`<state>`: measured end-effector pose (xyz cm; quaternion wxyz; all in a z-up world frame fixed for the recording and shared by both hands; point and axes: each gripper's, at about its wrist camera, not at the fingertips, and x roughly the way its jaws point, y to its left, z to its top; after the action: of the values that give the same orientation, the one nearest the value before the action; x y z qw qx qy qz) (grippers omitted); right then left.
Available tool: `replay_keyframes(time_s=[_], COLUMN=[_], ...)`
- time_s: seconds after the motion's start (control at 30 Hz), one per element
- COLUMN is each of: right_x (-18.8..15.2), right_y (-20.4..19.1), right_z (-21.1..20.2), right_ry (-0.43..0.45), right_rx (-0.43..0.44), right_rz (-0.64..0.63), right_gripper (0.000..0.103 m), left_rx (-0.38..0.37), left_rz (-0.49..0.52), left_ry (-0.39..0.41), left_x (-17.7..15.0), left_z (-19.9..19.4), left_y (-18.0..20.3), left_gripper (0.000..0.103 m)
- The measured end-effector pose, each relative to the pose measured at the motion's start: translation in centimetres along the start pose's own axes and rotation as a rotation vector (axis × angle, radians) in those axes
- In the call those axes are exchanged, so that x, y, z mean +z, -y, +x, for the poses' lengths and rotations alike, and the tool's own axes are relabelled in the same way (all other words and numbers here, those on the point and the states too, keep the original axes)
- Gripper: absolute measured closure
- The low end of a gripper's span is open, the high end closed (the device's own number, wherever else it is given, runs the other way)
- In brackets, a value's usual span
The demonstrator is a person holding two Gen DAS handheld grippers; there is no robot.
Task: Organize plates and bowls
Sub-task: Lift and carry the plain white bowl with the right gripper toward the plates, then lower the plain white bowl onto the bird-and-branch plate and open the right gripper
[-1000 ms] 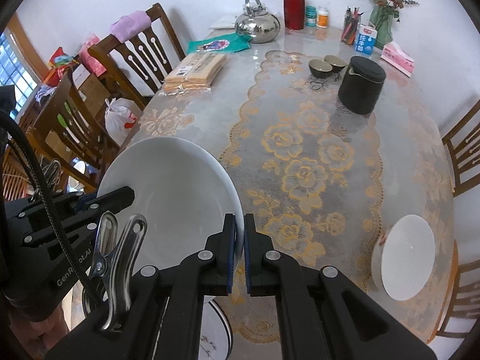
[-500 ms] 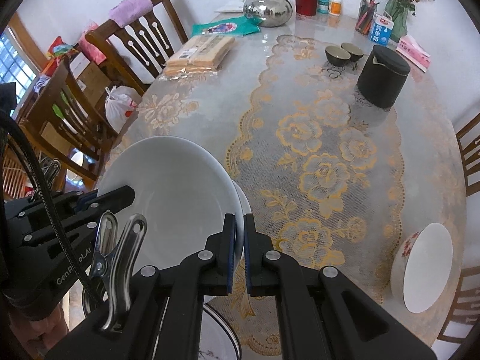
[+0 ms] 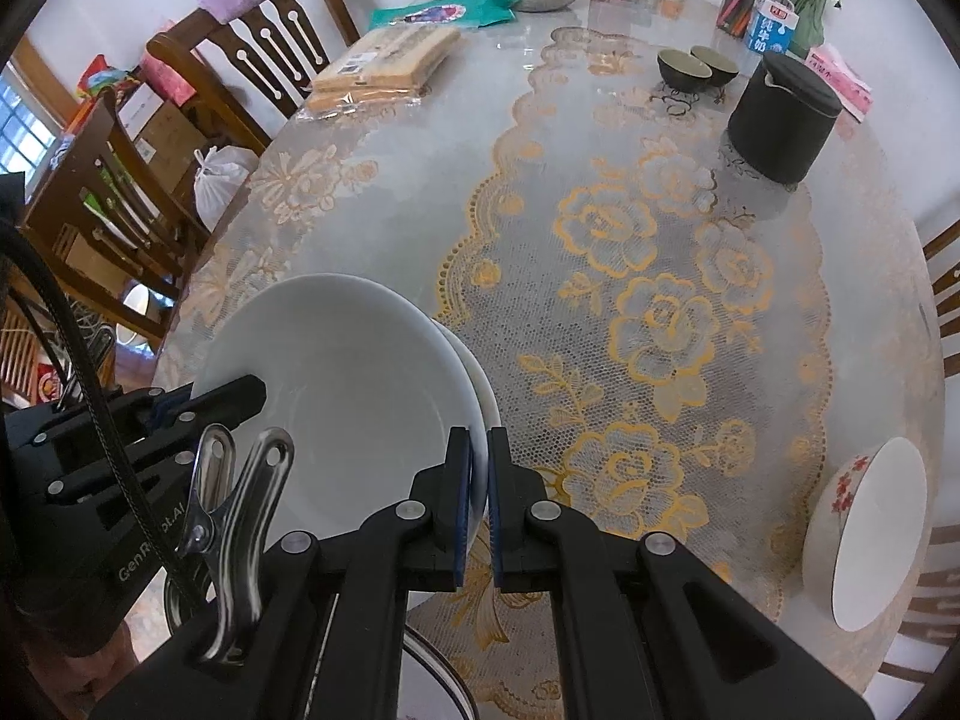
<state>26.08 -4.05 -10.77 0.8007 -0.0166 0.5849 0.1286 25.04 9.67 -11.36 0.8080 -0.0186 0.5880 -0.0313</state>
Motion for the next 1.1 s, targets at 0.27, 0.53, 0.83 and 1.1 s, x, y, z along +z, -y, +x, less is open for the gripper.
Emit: replay_keyframes(time_s=[0.27, 0.53, 0.83, 1.1], right_x=[0.2, 0.2, 0.0, 0.4], right_y=[0.1, 0.0, 0.0, 0.0], right_z=[0.9, 0.7, 0.7, -0.6], right_ry=[-0.012, -0.013, -0.028, -0.008], right_rx=[0.000, -0.012, -0.008, 0.020], right_rz=[0.007, 0.007, 0.024, 0.041], right_gripper=[0.097, 0.097, 0.096, 0.070], left_rx=[0.016, 0.045, 0.048, 0.096], left_rz=[0.012, 0.021, 0.021, 0.005], left_ry=[0.005, 0.008, -0.003, 0.064], left_x=[0.3, 0.2, 0.3, 1.2], left_z=[0.3, 0.3, 0.3, -1.3], left_y=[0.1, 0.5, 0.6, 0.1], left_gripper=[0.098, 0.097, 0.096, 0.034])
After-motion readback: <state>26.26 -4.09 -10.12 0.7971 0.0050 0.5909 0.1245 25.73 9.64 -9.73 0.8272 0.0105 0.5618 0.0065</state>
